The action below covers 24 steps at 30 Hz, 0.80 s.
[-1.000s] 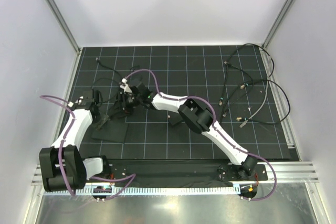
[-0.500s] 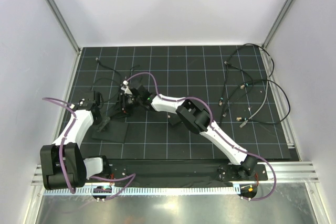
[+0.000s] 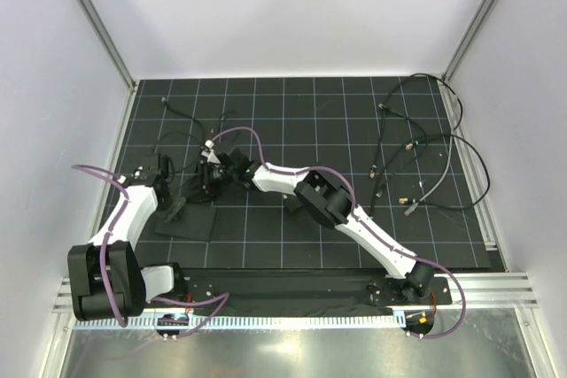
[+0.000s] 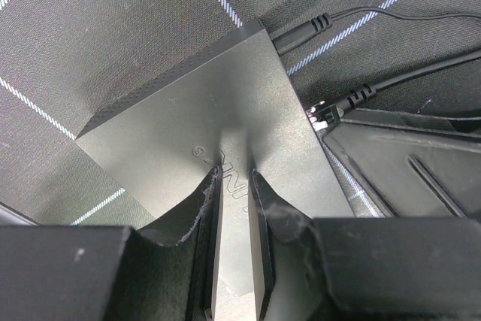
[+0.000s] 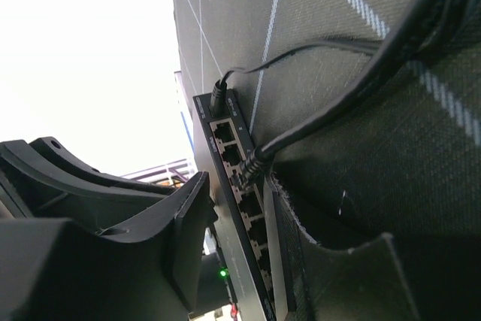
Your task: Pull the plug from the switch port
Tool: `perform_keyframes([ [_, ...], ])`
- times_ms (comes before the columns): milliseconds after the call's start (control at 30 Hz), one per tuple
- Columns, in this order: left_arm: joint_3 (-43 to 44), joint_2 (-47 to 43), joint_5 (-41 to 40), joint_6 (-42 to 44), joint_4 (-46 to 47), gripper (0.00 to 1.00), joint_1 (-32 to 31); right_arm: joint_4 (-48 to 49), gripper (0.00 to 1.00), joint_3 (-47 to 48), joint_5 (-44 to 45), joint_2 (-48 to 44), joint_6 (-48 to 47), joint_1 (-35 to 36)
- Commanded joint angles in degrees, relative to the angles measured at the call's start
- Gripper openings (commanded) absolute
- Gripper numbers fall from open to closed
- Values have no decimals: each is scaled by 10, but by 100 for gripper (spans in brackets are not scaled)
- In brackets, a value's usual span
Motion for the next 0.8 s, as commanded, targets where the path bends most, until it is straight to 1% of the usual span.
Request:
perform_keyframes([
  [0, -4, -14, 0, -2, 11, 24, 3, 7, 42, 12, 11, 30, 30, 5],
  [67, -7, -18, 0, -2, 11, 24, 3, 25, 40, 9, 15, 35, 47, 5],
  [133, -10, -21, 1, -2, 11, 24, 4, 55, 36, 0, 18, 39, 74, 5],
  [233, -12, -21, 0, -2, 10, 24, 3, 70, 35, -10, 24, 41, 88, 5],
  [267, -12, -20, 0, 0, 10, 24, 3, 69, 33, -13, 26, 42, 90, 5],
  [333, -12, -21, 0, 0, 10, 24, 3, 69, 32, -15, 28, 42, 90, 4],
  [367, -12, -21, 0, -1, 10, 24, 3, 66, 27, -16, 29, 42, 90, 4],
  [500, -13, -23, -4, -1, 9, 24, 4, 60, 17, -26, 37, 42, 93, 3],
  [533, -14, -21, -4, -3, 9, 24, 3, 58, 11, -25, 37, 45, 92, 3],
  [633, -15, -18, -7, -7, 6, 24, 3, 40, 1, -21, 44, 46, 80, 2],
  [767, -15, -4, -9, -12, 4, 24, 5, -10, 1, -3, 59, 50, 42, 2],
])
